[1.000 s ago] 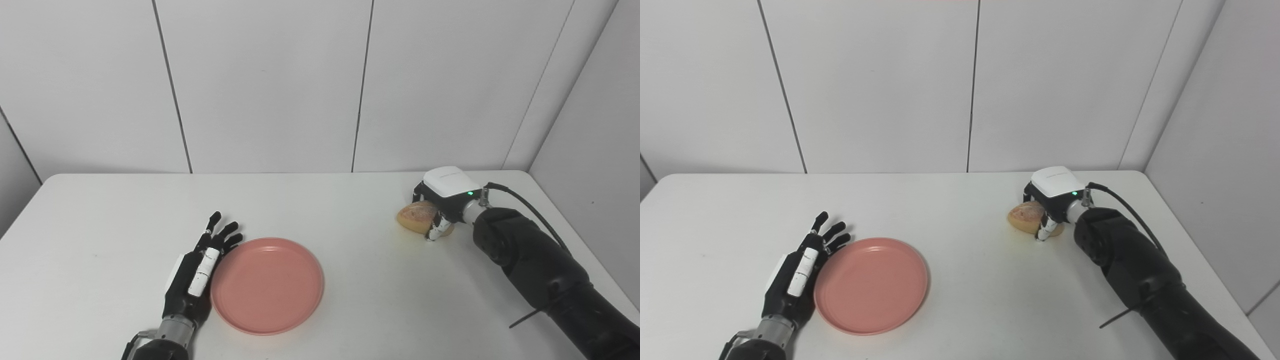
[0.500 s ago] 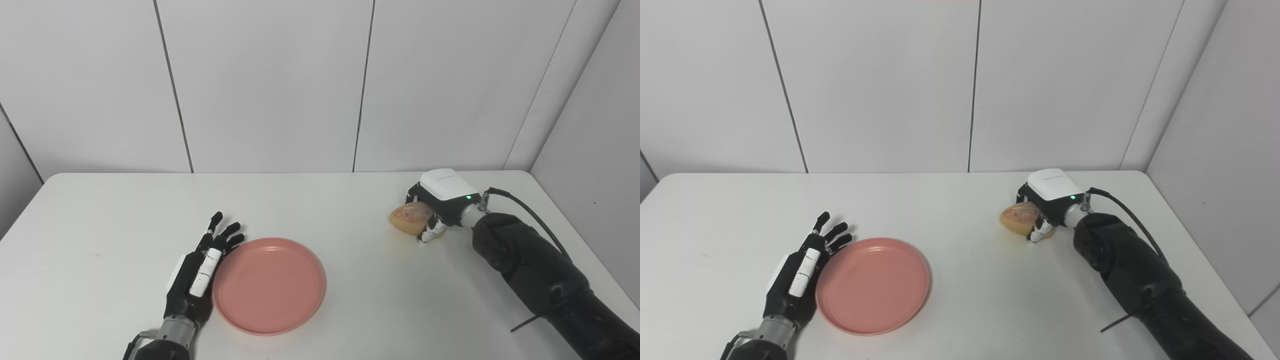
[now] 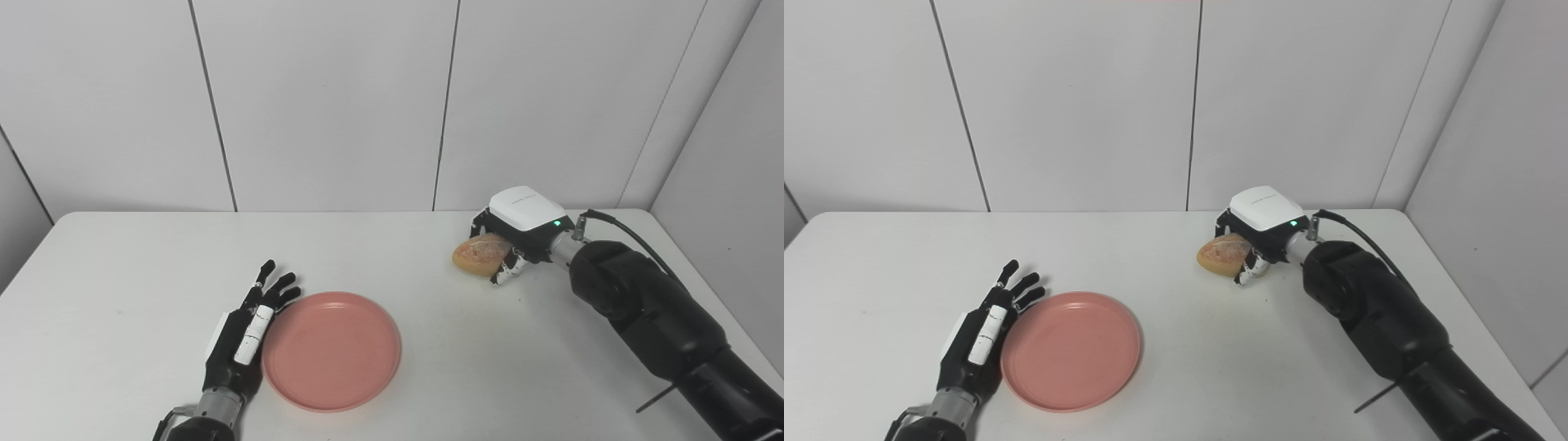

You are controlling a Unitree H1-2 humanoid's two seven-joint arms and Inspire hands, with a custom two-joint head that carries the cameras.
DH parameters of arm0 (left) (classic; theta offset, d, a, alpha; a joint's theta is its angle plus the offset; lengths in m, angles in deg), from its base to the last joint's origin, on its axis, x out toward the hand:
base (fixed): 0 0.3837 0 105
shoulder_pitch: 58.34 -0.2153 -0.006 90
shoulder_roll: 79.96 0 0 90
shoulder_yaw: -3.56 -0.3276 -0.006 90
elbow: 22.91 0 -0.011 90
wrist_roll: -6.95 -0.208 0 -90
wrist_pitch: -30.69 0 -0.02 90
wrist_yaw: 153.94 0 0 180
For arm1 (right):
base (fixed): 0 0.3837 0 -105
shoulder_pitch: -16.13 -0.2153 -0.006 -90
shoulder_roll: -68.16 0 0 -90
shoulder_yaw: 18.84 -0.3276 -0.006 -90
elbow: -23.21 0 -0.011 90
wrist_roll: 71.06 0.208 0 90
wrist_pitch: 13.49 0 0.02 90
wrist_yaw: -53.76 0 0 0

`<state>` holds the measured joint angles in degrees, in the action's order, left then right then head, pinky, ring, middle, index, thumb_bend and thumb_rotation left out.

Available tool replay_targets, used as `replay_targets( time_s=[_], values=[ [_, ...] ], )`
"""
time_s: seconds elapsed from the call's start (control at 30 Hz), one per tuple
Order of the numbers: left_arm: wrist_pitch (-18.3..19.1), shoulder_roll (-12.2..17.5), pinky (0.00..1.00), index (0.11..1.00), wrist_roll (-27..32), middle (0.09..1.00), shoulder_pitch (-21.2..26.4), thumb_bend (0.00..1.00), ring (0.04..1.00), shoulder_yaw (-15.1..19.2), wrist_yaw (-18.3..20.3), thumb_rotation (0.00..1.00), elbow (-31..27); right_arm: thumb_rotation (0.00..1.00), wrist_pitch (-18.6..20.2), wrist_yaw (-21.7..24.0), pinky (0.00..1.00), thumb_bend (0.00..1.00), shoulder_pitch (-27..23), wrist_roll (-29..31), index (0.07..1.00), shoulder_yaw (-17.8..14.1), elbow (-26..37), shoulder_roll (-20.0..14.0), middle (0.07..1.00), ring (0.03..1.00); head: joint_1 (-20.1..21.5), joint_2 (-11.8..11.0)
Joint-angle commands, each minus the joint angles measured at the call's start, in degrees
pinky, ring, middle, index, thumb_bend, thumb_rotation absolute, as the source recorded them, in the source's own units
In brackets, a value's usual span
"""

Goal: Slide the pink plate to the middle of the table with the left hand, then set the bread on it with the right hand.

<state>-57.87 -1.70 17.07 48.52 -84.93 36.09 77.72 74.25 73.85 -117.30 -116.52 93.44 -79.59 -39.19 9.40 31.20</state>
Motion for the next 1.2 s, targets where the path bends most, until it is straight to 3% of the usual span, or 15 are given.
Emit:
replay_targets(
  time_s=[0.0,0.07,0.47,0.63,0.77,0.9,1.03,1.17],
  values=[
    [1.6,-0.97,0.82,0.945,-0.31,0.884,-1.72,0.9,0.85,-0.74,-0.41,0.75,0.25,0.0,-0.03,-0.14,0.19,0.53,-3.78,1.09,0.487,-2.32,3.39,-0.96,0.464,0.269,-0.89,0.24],
    [1.82,-1.23,0.82,0.945,-0.24,0.88,-1.72,0.9,0.85,-0.92,-0.46,0.75,-0.02,0.0,0.18,0.69,0.21,0.52,-3.9,1.45,0.504,-2.99,5.57,-0.56,0.411,0.291,-1.88,0.45],
    [2.47,-2.99,0.83,0.943,-1.44,0.884,-1.71,0.93,0.849,-2.13,-1.98,0.75,-0.97,0.0,3.05,8.34,0.29,0.52,-4.72,2.3,0.512,-4.93,14.65,2.69,0.431,0.367,-7.39,1.04],
    [1.97,-3.73,0.85,0.936,-1.65,0.886,-1.66,0.93,0.858,-2.12,-2.53,0.76,-0.89,0.0,2.83,10.01,0.24,0.52,-4.97,4.1,0.52,-4.92,17.18,4.91,0.406,0.316,-8.99,1.53],
    [1.71,-4.13,0.87,0.945,-1.86,0.896,-1.64,0.94,0.865,-2.2,-3.08,0.78,-0.86,0.0,3.09,12.74,0.29,0.52,-5.41,5.07,0.521,-3.92,19.78,6.9,0.424,0.362,-9.1,1.66],
    [0.93,-4.28,0.87,0.952,-1.52,0.902,-1.43,0.93,0.876,-2.21,-2.7,0.78,-0.38,0.0,2.39,15.4,0.21,0.52,-5.77,5.26,0.519,-2.15,21.75,8.64,0.406,0.281,-9.34,1.87],
    [1.28,-4.36,0.86,0.953,-1.8,0.9,-1.4,0.92,0.876,-2.37,-2.91,0.79,-0.83,0.0,2.35,17.1,0.28,0.53,-5.91,4.88,0.505,-0.85,22.84,9.76,0.409,0.364,-9.36,2.65],
    [2.43,-4.52,0.87,0.952,-1.61,0.901,-1.5,0.94,0.877,-2.28,-3.27,0.79,-2.09,0.0,2.4,19.42,0.3,0.53,-6.47,4.57,0.508,0.5,23.68,10.26,0.414,0.383,-9.49,3.9]
  ],
)
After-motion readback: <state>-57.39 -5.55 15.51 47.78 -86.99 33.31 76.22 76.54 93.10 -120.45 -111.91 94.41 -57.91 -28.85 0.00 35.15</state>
